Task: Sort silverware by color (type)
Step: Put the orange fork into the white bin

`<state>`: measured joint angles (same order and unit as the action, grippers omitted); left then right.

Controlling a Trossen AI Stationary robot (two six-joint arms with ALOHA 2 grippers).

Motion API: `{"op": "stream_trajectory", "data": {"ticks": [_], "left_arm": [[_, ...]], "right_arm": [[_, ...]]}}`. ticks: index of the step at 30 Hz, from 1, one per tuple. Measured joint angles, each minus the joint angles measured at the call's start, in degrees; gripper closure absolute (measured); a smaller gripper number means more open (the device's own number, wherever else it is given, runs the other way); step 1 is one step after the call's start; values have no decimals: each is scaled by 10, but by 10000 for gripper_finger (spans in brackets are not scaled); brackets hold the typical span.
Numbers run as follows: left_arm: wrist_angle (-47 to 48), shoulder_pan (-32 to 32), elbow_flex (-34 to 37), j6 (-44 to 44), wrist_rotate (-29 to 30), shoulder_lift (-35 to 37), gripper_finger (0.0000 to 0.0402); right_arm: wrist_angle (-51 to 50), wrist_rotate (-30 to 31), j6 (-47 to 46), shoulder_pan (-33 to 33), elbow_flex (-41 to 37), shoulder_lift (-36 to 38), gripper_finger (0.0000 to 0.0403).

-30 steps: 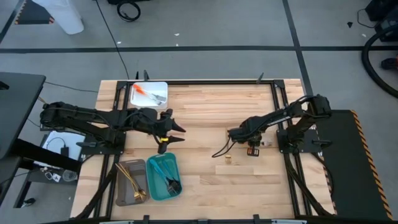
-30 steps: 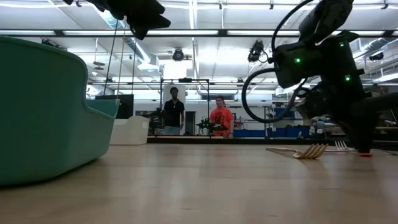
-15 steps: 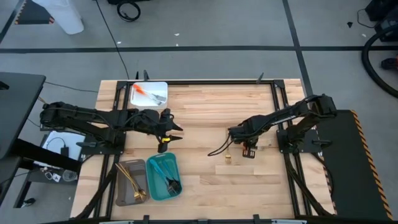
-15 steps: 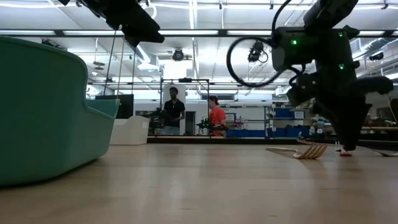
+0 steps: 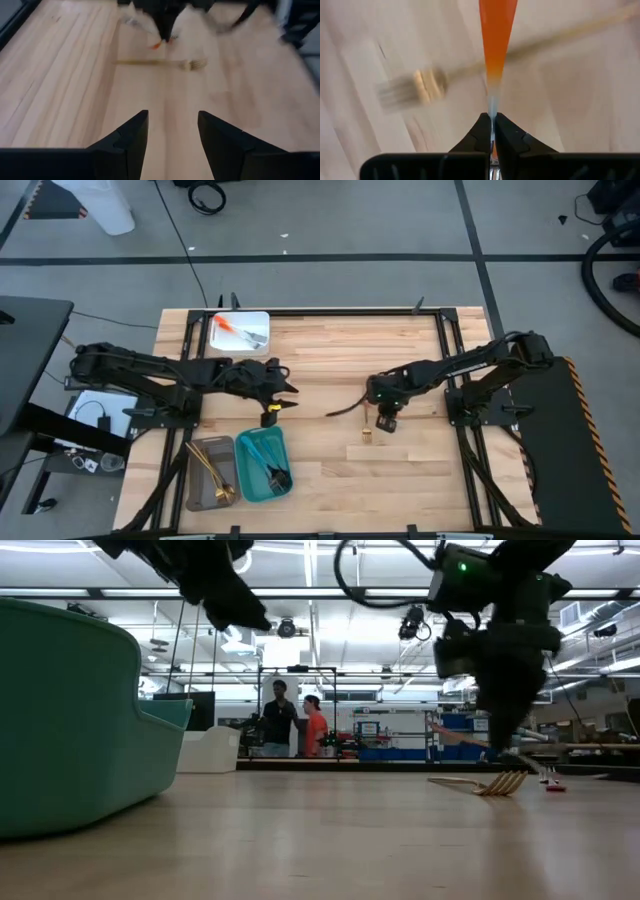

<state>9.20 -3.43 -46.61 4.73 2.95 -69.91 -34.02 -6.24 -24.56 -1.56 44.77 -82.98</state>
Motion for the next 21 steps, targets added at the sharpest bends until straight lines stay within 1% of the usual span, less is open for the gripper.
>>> {"op": "stream_trajectory", "data": {"ticks": [4,6,10,16,18,20,21], "left_arm": [[-11,-19,0,-12,66,-31,221],[-25,-27,0,-13,107,-42,221],[-52,-32,1,-9,163,-56,221],[-118,-32,1,30,207,-73,221],[-160,-32,0,37,221,-82,221],[-172,-32,1,37,238,-84,221],[-195,-32,1,37,244,-90,221]], "right_arm": [[85,55,-40,0,0,2,386],[127,76,-43,0,0,2,386],[200,116,-42,-3,0,2,386],[306,226,0,-20,0,2,386],[339,261,21,-24,0,2,386],[372,285,39,-26,0,2,386],[386,295,46,-26,0,2,386]]}}
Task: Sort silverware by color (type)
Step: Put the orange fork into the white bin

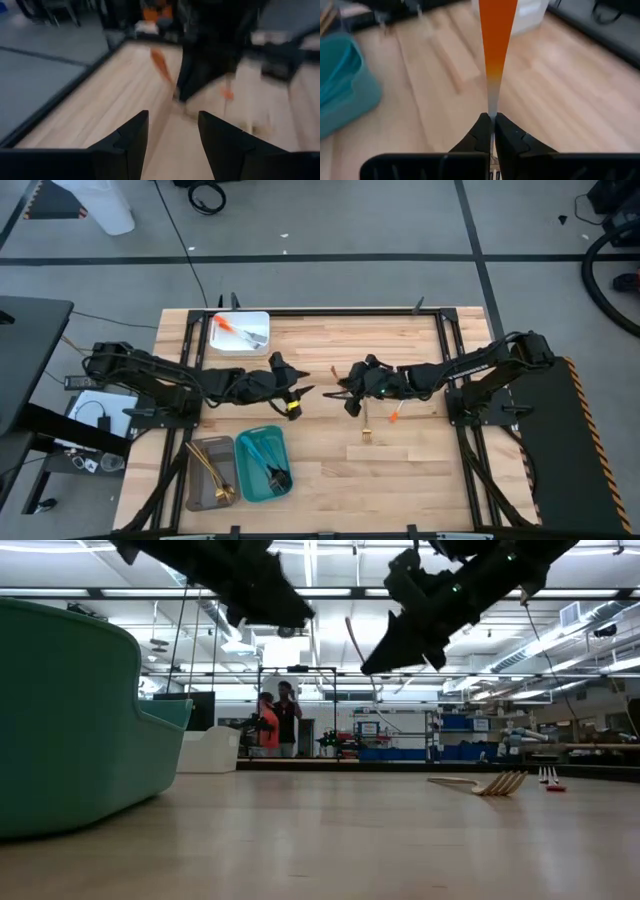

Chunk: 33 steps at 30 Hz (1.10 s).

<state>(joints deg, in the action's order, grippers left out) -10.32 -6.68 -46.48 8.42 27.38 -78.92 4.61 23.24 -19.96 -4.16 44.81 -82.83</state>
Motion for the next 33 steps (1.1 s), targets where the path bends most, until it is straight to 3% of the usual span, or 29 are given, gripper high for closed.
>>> {"op": "stream_trajectory", "data": {"ticks": [16,28,33], "left_arm": [[-264,1,0,-51,91,-95,221],[-307,17,-1,-31,104,-120,222],[-317,17,-1,-31,102,-120,249]], "right_arm": [[187,73,95,-10,0,-24,386],[213,76,122,-23,0,-24,386],[219,84,127,-26,0,-24,386]]}}
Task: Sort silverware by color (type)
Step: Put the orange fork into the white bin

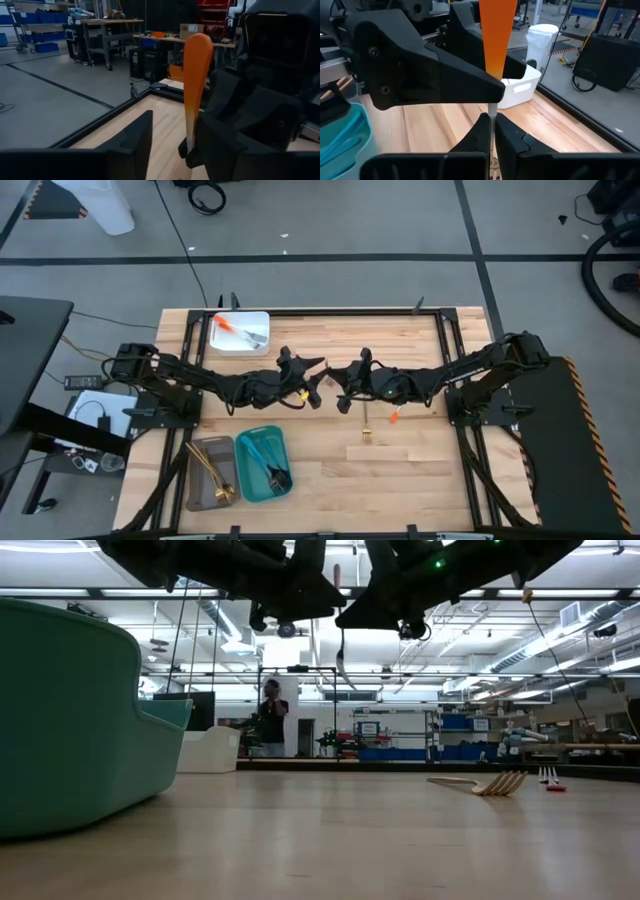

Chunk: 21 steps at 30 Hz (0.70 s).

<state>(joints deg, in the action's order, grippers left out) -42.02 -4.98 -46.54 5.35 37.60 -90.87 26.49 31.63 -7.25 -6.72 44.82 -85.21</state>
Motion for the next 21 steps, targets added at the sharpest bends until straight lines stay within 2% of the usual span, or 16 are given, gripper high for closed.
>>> {"op": "stream_trajectory", "data": {"ticks": [5,12,21], "left_arm": [[-1,1,0,1,-5,0,299],[2,13,0,15,-46,1,384],[7,21,0,-3,-63,2,392]], "right_arm": [[13,2,14,0,0,0,386],[18,-10,15,2,0,0,386],[2,-17,15,2,0,0,379]]}}
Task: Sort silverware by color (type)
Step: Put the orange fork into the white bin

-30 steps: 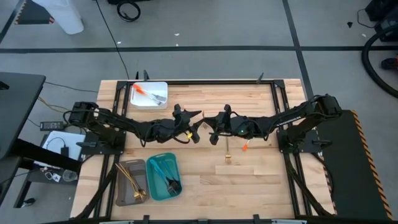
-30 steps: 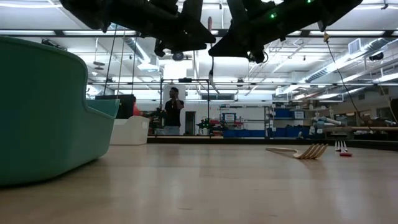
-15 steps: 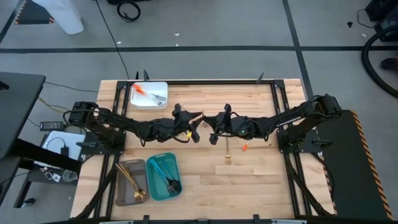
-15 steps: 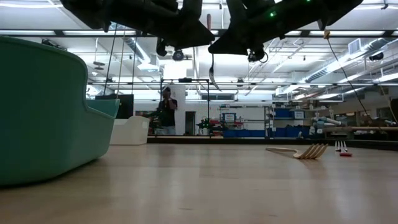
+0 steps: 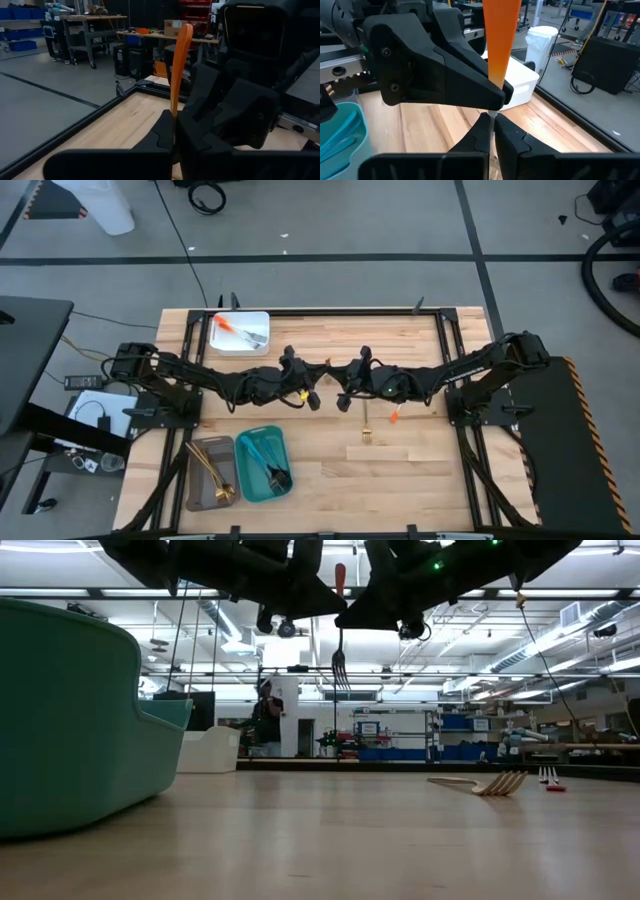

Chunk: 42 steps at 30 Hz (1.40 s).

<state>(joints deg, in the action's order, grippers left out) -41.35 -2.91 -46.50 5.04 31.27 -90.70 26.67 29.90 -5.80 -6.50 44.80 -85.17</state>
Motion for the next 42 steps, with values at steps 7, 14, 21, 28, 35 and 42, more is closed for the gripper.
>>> {"op": "stream_trajectory", "data": {"ticks": [7,14,21,28,35,42], "left_arm": [[19,22,0,2,10,1,393],[50,40,0,13,6,1,393],[82,59,0,21,7,3,393],[155,81,1,21,18,37,393],[325,104,1,-40,29,114,393],[430,133,1,-80,43,173,393]], "right_arm": [[-22,-20,5,0,0,0,301],[-62,-17,-5,3,0,0,236],[-88,-14,-6,3,0,0,223],[-124,-14,-17,2,0,0,227],[-145,-39,2,2,0,0,227],[-143,-67,0,2,0,0,227]]}}
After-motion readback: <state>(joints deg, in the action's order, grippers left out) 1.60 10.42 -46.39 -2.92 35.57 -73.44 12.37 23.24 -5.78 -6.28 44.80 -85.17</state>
